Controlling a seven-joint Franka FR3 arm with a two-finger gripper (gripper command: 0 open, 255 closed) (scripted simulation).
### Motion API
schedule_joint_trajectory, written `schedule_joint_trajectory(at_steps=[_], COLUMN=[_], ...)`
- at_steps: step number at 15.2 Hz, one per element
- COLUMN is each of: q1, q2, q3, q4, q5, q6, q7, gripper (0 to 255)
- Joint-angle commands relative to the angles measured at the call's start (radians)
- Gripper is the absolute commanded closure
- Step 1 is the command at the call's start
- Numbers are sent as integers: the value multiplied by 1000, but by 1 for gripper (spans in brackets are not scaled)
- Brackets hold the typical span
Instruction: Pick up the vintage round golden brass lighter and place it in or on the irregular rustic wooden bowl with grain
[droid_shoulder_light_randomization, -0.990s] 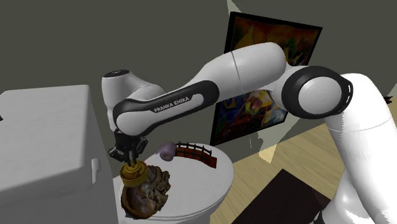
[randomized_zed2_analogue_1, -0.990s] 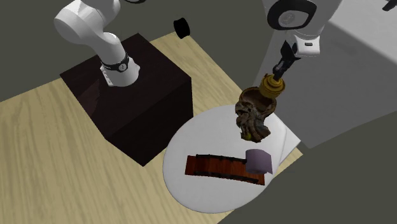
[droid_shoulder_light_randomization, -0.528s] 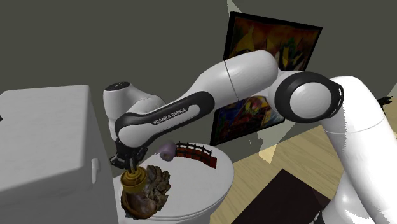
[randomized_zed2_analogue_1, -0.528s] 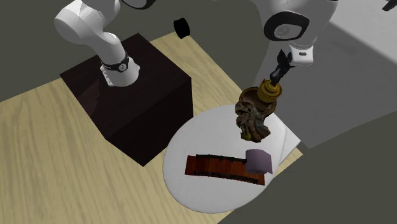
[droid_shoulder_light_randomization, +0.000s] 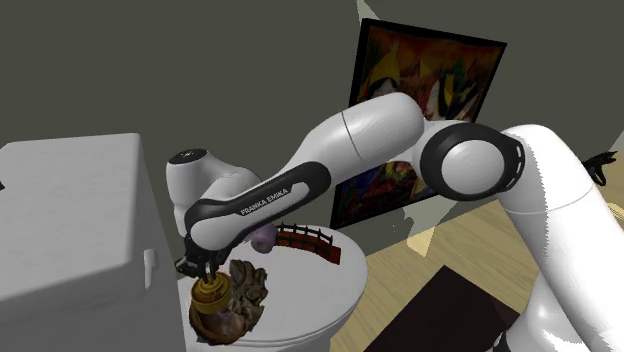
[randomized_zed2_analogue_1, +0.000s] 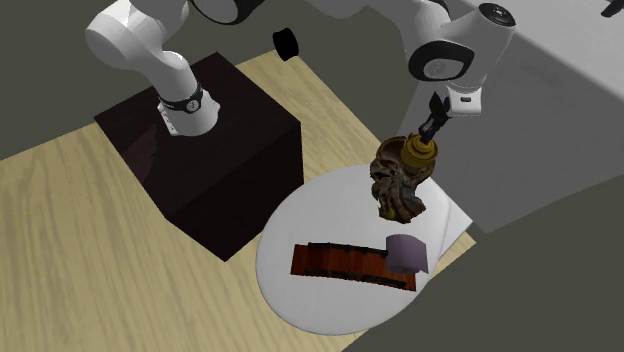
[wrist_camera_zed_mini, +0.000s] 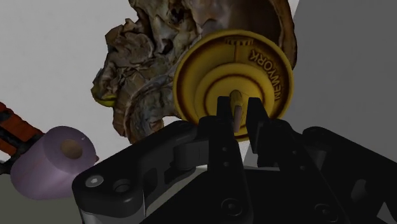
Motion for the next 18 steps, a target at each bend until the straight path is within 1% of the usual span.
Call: schedule_joint_trajectory(at_steps=[1,9,10,15,18], q1=[0,0,1,0,-6], q2=[14,19,20,19,-37], q3=[-4,-5,-5,-5,9], q4=[-5,-5,-4,-5,3], q5=[-4,-6,-6,-6,10], q6=[19,24,24,24,-39], q7=[1,2,2,2,-7], gripper=[255,255,0,0,0])
